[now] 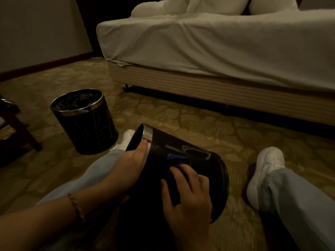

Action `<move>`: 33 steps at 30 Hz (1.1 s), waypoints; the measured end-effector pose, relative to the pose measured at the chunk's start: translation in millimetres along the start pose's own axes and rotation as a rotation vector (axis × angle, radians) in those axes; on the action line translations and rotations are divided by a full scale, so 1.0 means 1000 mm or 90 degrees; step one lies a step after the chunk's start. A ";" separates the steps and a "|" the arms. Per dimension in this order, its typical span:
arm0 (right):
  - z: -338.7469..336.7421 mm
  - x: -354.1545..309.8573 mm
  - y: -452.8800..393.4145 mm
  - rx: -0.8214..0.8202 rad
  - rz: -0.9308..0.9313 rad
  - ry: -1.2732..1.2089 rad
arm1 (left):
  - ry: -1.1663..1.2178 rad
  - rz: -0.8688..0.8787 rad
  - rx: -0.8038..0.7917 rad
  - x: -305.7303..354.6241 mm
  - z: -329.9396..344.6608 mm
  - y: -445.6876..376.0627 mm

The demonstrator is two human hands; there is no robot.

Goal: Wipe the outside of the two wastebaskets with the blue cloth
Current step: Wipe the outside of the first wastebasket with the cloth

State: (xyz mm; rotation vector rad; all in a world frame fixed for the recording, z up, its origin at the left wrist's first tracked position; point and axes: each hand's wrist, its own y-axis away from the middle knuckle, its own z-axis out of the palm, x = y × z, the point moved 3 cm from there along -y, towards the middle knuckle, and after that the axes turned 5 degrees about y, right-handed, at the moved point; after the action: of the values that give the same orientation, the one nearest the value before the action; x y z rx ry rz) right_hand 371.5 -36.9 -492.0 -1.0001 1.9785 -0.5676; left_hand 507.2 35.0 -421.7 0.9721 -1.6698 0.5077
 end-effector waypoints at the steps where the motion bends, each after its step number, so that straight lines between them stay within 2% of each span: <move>1: 0.001 0.005 0.000 0.003 -0.013 0.002 | 0.015 -0.011 -0.012 0.000 -0.001 -0.002; 3: 0.002 0.023 -0.001 0.017 0.000 0.008 | 0.016 0.001 -0.022 0.002 -0.003 -0.009; 5: 0.001 0.049 -0.004 0.018 0.070 0.033 | -0.019 0.039 -0.012 0.005 -0.006 -0.011; 8: 0.001 0.078 -0.007 -0.028 0.172 0.071 | -0.103 0.112 0.048 0.009 -0.009 -0.012; 12: -0.004 0.074 -0.009 -0.028 0.238 0.040 | -0.162 0.140 0.072 0.003 -0.005 -0.015; 14: -0.005 0.051 -0.009 -0.022 0.190 0.021 | -0.151 0.125 0.084 0.002 -0.002 -0.010; 16: -0.004 0.016 -0.011 -0.024 0.091 -0.007 | -0.139 0.115 0.075 0.000 0.001 -0.005; 18: -0.003 -0.017 -0.012 -0.032 -0.012 -0.027 | -0.133 0.143 0.058 -0.003 0.004 -0.002; 20: -0.003 -0.033 -0.011 -0.025 -0.052 -0.040 | -0.104 0.180 0.022 -0.005 0.006 0.002; 24: 0.002 -0.020 -0.002 -0.005 -0.024 -0.024 | -0.073 0.160 0.023 -0.007 0.001 0.006; 28: 0.001 0.022 0.008 0.035 0.074 -0.003 | -0.158 0.140 0.074 -0.008 -0.011 -0.005; 30: 0.000 0.046 0.011 0.050 0.110 0.023 | -0.177 0.157 0.061 -0.007 -0.014 -0.011; 33: 0.000 0.059 0.010 0.054 0.161 0.036 | -0.113 0.175 0.043 -0.004 -0.010 -0.010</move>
State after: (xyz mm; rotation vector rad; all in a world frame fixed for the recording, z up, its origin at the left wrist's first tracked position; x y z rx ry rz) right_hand 346.6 -78.7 -526.7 -0.6755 2.0735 -0.5373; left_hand 521.9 38.4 -424.0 0.8598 -1.9706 0.6797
